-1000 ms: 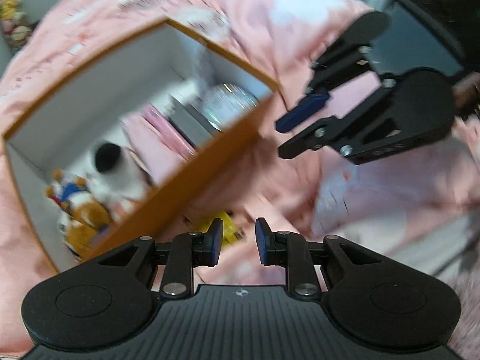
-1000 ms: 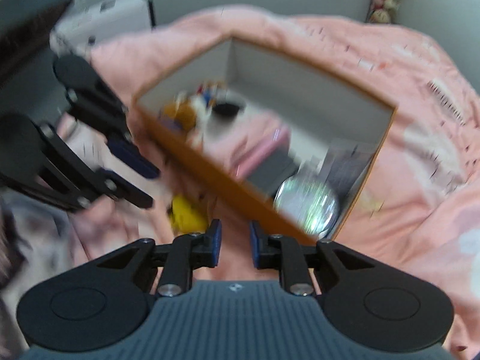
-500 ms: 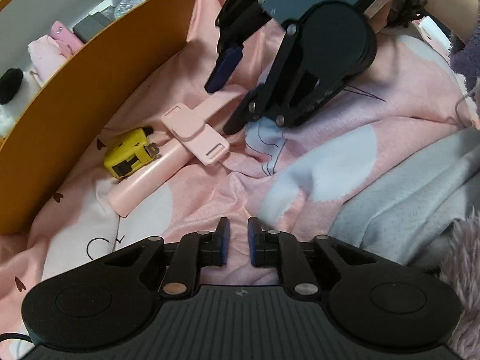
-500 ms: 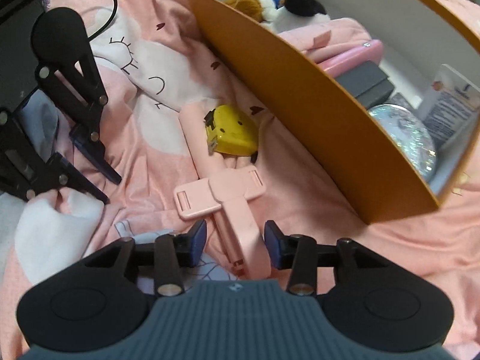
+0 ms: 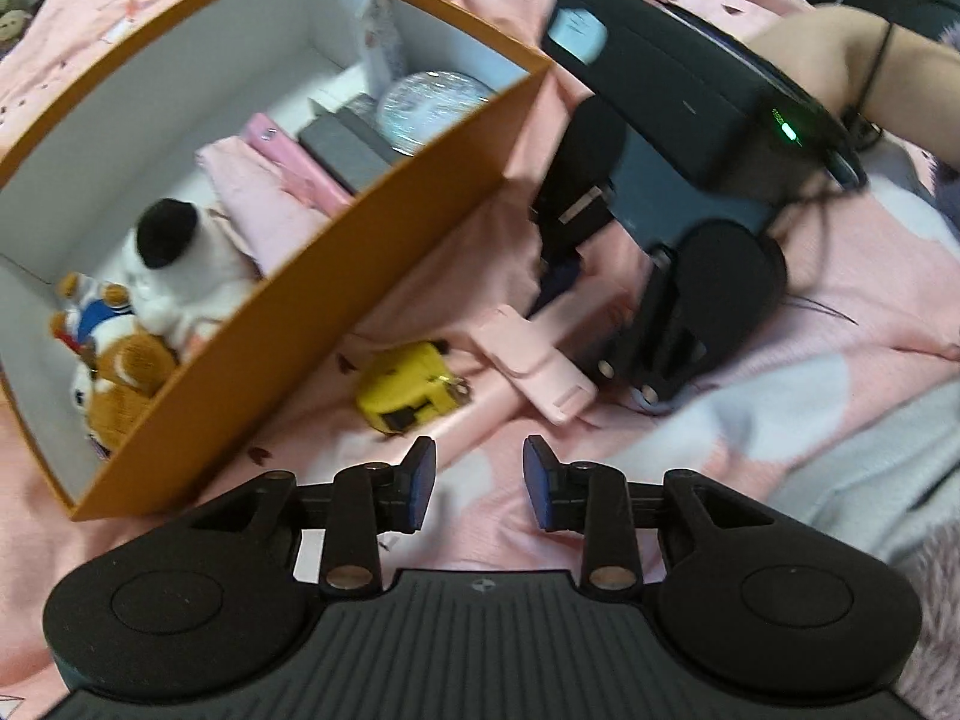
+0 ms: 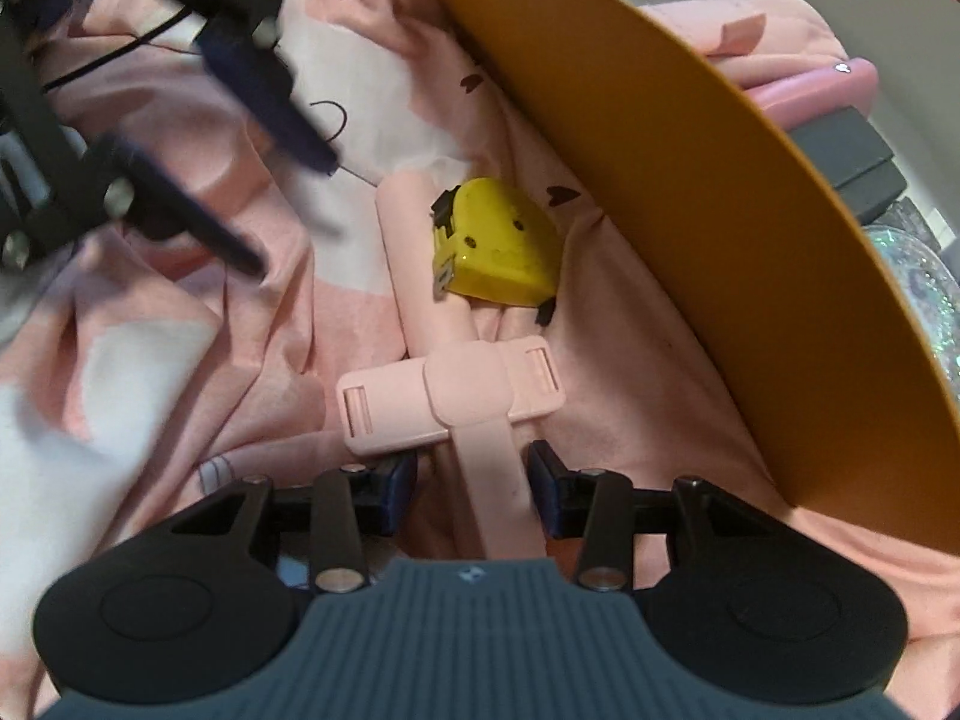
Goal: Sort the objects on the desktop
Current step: 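Grasp the pink phone stand with the right gripper while the left grasps the yellow tape measure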
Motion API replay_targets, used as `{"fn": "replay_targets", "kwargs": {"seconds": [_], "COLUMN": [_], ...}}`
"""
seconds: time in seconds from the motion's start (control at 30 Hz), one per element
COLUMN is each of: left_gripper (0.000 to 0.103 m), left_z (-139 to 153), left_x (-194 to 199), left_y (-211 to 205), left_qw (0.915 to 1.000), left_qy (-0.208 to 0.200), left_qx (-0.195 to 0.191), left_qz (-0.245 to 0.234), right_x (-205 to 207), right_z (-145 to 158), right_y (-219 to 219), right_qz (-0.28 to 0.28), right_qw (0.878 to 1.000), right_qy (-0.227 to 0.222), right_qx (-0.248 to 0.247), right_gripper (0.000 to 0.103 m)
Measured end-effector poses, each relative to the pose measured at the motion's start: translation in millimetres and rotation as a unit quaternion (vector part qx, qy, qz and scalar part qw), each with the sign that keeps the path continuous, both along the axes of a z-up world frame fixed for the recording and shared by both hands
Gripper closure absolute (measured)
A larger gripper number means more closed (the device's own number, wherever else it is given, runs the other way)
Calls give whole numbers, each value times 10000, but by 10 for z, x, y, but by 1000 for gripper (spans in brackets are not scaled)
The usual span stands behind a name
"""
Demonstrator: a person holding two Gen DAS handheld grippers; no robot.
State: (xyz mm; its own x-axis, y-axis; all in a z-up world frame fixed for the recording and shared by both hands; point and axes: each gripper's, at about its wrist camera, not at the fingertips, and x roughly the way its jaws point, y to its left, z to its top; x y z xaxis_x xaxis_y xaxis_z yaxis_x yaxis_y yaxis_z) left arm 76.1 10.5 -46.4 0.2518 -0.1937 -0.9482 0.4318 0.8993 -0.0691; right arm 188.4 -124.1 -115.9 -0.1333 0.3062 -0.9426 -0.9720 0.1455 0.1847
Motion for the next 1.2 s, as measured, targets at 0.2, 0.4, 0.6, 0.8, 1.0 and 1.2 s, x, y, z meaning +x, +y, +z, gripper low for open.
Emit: {"fn": "replay_targets", "kwargs": {"seconds": [0.2,0.4,0.6,0.8,1.0,1.2], "left_gripper": [63,49,45,39,38,38], "left_z": [52,62,-8,-166,-382,-539], "left_x": [49,140,366,542,672,724], "left_y": [41,89,205,169,85,60], "left_qw": [9999,9990,9925,9853,9829,9781], "left_qy": [-72,-182,-57,-78,106,349], "left_qx": [41,-56,-378,-389,-425,-180], "left_qz": [149,408,1163,1663,1788,2042], "right_x": [-94,-212,-317,-327,-355,-318], "right_z": [-24,75,268,434,410,371], "right_y": [8,-57,-236,-412,-455,-551], "right_qz": [59,249,523,854,1150,984], "right_qw": [9998,9986,9939,9876,9828,9870], "right_qy": [-199,-463,-947,-1231,-1332,-1184], "right_qx": [55,11,-196,-463,-566,-471], "right_gripper": [67,72,73,74,74,73]}}
